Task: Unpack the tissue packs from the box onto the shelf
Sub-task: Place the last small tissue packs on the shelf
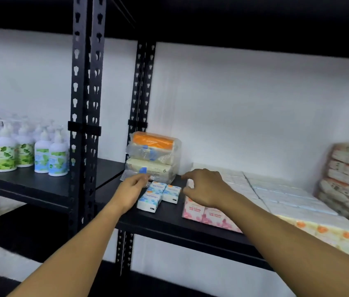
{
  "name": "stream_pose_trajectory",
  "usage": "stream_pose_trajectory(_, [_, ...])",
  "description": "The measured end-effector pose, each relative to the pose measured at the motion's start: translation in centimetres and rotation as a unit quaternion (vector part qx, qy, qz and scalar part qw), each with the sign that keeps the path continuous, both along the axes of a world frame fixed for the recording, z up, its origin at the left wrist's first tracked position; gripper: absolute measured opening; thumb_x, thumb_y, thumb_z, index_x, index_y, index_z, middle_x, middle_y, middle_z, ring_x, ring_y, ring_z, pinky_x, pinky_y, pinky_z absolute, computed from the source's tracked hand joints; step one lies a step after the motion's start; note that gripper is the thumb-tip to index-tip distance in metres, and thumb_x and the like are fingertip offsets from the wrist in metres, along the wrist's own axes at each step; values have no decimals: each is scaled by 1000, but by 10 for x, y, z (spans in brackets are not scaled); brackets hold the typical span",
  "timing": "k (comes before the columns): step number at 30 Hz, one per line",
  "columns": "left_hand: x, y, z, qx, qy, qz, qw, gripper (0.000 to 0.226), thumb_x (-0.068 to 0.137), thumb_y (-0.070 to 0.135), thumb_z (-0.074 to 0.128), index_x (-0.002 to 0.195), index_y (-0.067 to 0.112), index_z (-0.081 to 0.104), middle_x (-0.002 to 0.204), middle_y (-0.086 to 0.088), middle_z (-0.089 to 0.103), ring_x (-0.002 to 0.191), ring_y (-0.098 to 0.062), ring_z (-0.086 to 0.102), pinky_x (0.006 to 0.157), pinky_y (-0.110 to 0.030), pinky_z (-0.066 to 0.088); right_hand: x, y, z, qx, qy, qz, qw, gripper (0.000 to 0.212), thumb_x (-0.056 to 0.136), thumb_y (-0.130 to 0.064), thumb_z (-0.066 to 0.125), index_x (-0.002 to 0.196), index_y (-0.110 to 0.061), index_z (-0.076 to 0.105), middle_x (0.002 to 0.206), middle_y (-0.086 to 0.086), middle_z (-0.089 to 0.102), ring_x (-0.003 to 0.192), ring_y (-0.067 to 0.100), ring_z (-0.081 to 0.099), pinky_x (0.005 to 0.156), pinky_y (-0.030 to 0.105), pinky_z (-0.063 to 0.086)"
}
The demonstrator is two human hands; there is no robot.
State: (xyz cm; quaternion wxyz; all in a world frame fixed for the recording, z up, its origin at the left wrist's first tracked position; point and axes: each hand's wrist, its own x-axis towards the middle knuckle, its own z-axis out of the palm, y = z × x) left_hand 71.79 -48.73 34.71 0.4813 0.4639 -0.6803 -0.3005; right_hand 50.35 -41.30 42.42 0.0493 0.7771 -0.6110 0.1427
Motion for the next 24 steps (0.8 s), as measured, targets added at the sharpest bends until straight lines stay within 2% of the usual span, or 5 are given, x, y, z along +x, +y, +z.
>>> stream_pose_trajectory(3, [-11, 29, 5, -40, -7, 23, 999, 32, 101, 27, 48, 130, 20, 61, 131, 3, 59, 109, -3, 52, 82, -3, 35, -18, 28, 1, -20, -31, -21, 999, 47, 91, -32, 51, 138, -28, 54, 139, 1, 57, 131, 24, 47, 111, 42, 26])
stream_pose_trajectory(7, [-34, 67, 7, -89, -50, 40, 994, 31, 99, 29, 52, 129, 26, 61, 131, 3, 60, 120, -14, 55, 99, -29, 41, -43, 68, -9, -55, -72, -38, 995, 53, 90, -35, 52, 142, -25, 50, 148, -2, 49, 137, 21, 41, 115, 43, 23])
stream_pose_trajectory(10, [-67, 107, 7, -154, -88, 30, 984, 31, 96, 29, 54, 127, 29, 60, 131, 10, 58, 124, -9, 49, 103, -30, 39, -63, 104, -21, -69, -88, -52, 992, 53, 92, -36, 52, 144, -25, 48, 151, -2, 45, 140, 20, 36, 117, 44, 20])
stream_pose_trajectory(13, [-108, 151, -3, -208, -119, -6, 971, 38, 92, 41, 46, 126, 30, 60, 131, 15, 55, 125, -2, 45, 106, -29, 36, -88, 140, -41, -81, -104, -73, 988, 53, 93, -35, 50, 145, -27, 45, 154, -2, 40, 143, 17, 30, 120, 43, 14])
stream_pose_trajectory(24, [-238, 253, -100, -187, -214, -146, 947, 53, 88, 56, 35, 137, 39, 48, 139, 28, 38, 128, 10, 30, 107, -22, 23, -204, 273, -170, -48, -191, -204, 959, 57, 94, -36, 49, 149, -30, 38, 154, -8, 36, 143, 9, 27, 116, 32, 15])
